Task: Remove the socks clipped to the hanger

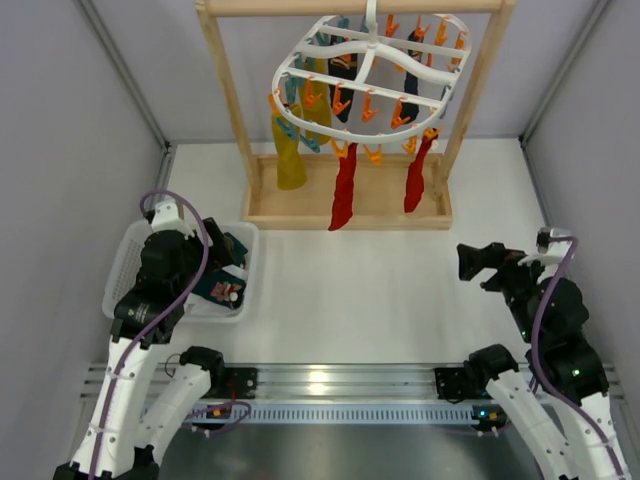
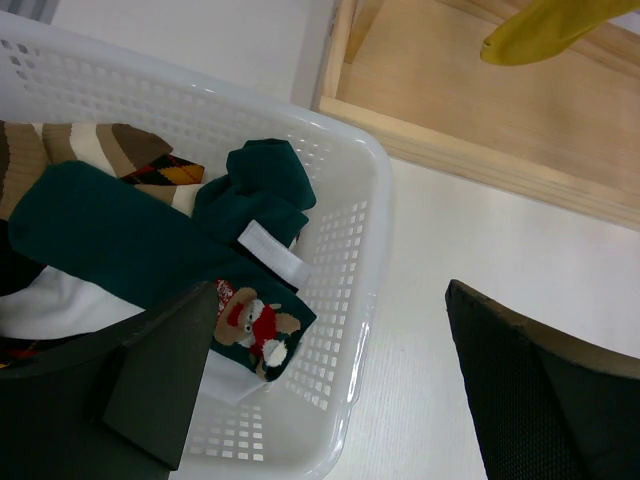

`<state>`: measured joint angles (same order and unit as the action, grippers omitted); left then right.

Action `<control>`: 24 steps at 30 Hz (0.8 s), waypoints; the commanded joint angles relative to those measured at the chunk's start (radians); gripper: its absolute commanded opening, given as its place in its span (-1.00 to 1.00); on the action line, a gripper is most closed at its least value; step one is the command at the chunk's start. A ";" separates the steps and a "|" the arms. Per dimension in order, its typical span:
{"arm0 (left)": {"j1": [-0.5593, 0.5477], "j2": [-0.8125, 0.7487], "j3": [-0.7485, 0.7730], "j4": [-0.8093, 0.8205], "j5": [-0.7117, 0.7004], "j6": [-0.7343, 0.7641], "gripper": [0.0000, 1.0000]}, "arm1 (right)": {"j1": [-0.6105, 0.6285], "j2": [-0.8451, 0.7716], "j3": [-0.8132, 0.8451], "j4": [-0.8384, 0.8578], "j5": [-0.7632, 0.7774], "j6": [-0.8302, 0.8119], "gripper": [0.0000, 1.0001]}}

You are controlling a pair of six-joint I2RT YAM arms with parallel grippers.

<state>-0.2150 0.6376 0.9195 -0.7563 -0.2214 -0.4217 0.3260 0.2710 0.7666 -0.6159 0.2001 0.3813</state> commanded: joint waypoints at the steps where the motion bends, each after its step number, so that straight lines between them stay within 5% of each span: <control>1: -0.001 0.004 -0.010 0.052 0.007 -0.006 0.98 | -0.004 0.008 -0.047 0.114 0.039 0.022 0.99; 3: -0.003 0.004 -0.011 0.052 0.002 -0.008 0.98 | -0.005 -0.012 -0.084 0.166 0.064 0.051 0.99; 7: -0.003 0.011 -0.010 0.049 -0.007 -0.014 0.98 | -0.004 -0.007 -0.176 0.379 -0.194 0.076 0.99; 14: -0.001 0.025 -0.010 0.049 -0.007 -0.017 0.98 | 0.031 0.369 -0.265 0.934 -0.585 0.229 0.99; 16: -0.001 0.027 -0.011 0.051 0.004 -0.015 0.98 | 0.092 0.463 -0.241 1.008 -0.492 0.194 0.98; 19: -0.001 0.025 -0.014 0.051 0.008 -0.017 0.98 | 0.351 0.664 -0.164 1.031 -0.223 0.064 0.98; 24: -0.003 0.024 -0.013 0.051 0.014 -0.017 0.98 | 0.513 0.894 -0.069 1.148 0.109 -0.054 0.99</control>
<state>-0.2150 0.6640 0.9161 -0.7555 -0.2207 -0.4294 0.7856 1.0931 0.6075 0.3271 0.0467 0.4282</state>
